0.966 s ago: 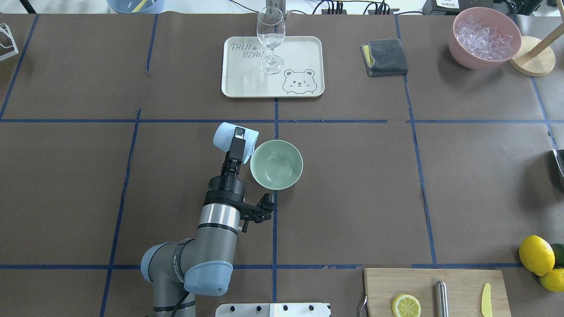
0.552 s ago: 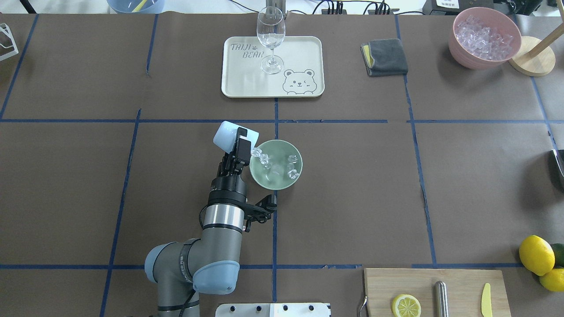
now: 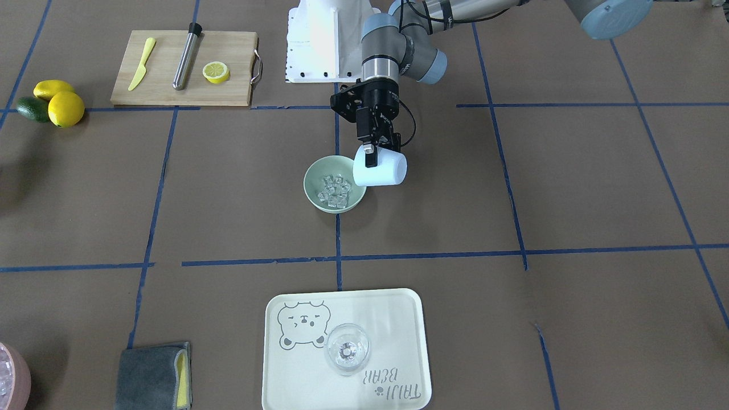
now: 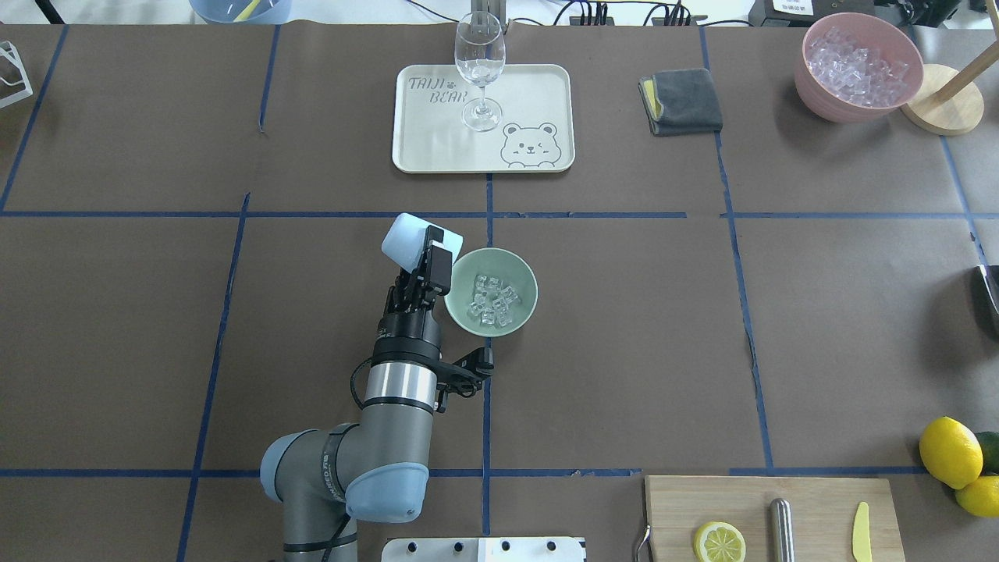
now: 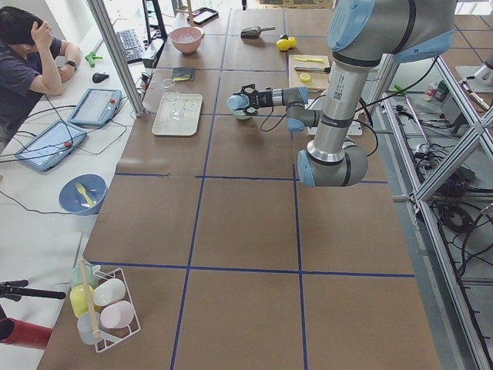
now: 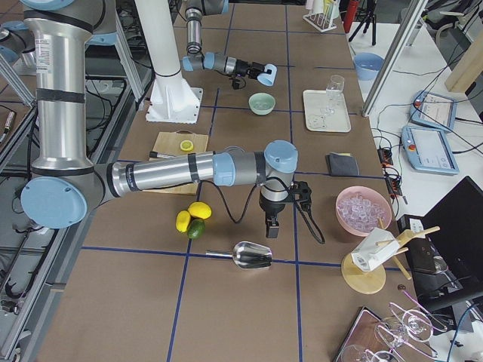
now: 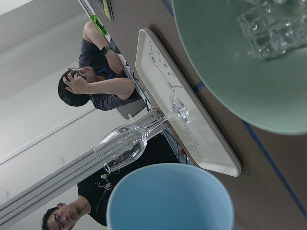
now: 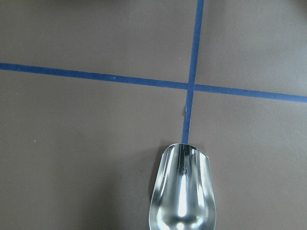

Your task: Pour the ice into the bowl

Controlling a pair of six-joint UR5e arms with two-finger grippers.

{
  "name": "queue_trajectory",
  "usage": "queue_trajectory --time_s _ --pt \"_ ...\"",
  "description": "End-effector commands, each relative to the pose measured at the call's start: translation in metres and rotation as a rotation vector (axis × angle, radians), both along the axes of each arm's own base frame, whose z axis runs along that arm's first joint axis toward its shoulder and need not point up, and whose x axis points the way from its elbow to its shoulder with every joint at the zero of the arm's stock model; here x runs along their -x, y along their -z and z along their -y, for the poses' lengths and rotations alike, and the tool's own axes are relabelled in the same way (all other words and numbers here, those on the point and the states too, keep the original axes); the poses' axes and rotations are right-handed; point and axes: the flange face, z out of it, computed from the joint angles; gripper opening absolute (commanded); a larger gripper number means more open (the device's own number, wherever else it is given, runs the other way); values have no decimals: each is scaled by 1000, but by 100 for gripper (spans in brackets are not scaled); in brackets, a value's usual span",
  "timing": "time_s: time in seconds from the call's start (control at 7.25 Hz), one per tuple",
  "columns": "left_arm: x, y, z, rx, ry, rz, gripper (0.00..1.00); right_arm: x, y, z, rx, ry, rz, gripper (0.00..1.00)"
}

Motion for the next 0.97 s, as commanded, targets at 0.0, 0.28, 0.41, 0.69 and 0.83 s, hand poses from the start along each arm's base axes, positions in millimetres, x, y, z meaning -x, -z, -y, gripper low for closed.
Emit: queue_trajectory --time_s 0.0,0.28,0.41,0.69,0.83 --pt "4 3 0 -1 0 -29 0 -1 0 0 0 -2 -1 100" --pt "34 11 6 -43 -5 -285 0 -1 0 0 0 -2 1 100" --pt "53 15 28 -66 -80 -401 1 -1 0 0 -1 -1 -1 100" --pt "95 10 96 -86 -170 -459 9 -1 2 1 -7 -1 2 100" --pt "127 -12 136 -74 -225 -421 22 -1 5 3 -14 -1 4 100"
